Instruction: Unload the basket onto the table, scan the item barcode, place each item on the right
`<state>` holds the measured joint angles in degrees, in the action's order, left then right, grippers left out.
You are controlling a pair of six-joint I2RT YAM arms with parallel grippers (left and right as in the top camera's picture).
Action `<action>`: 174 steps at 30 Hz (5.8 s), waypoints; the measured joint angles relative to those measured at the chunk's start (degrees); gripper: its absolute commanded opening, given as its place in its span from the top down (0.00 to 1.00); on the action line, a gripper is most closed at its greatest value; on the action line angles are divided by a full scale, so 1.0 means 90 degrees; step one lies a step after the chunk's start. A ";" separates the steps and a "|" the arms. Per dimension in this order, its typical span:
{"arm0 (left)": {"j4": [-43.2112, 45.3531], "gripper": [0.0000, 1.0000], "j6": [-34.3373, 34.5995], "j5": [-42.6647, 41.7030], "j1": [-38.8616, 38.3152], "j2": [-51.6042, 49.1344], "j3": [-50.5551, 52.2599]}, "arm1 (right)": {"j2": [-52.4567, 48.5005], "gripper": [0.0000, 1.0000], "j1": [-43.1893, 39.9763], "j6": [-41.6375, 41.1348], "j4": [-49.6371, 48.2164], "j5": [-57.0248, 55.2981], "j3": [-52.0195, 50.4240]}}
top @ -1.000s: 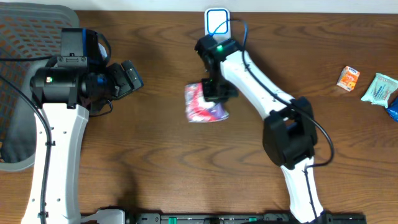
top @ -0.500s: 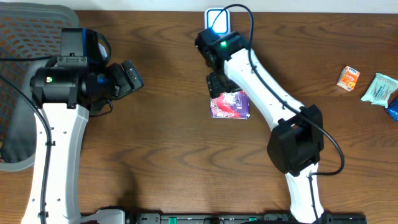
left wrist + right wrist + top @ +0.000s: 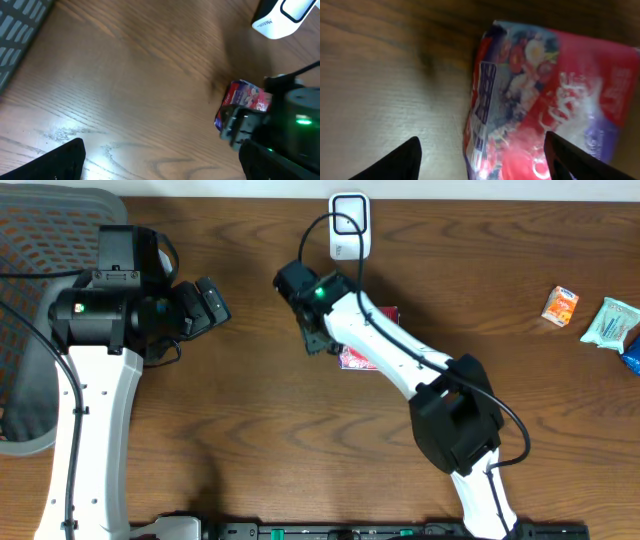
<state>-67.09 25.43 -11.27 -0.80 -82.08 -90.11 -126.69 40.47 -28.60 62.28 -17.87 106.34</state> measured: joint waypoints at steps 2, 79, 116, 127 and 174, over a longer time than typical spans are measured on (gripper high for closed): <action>0.0000 0.02 0.0000 0.0000 0.0000 0.0000 0.0000 | -0.0002 0.35 0.0012 -0.0053 -0.0151 -0.0100 -0.0282; -0.0002 0.02 0.0000 0.0000 0.0000 0.0000 0.0000 | 0.0039 0.41 -0.4840 0.1751 -0.0313 0.6424 -0.1574; 0.0000 0.02 0.0000 0.0000 0.0000 0.0000 0.0000 | -0.0503 0.99 -0.4012 0.2990 -0.0182 0.5974 -0.0736; 0.0000 0.02 0.0000 0.0000 0.0000 0.0000 0.0000 | 0.0107 0.99 -0.3672 0.1936 0.0039 0.3623 -0.0231; 0.0000 0.02 0.0000 0.0000 0.0000 0.0000 0.0000 | -0.0168 0.07 -0.2664 0.1324 0.2140 0.2378 0.2625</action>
<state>-67.09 25.43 -11.27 -0.80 -82.08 -90.11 -128.20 16.49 -16.69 81.54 3.53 129.97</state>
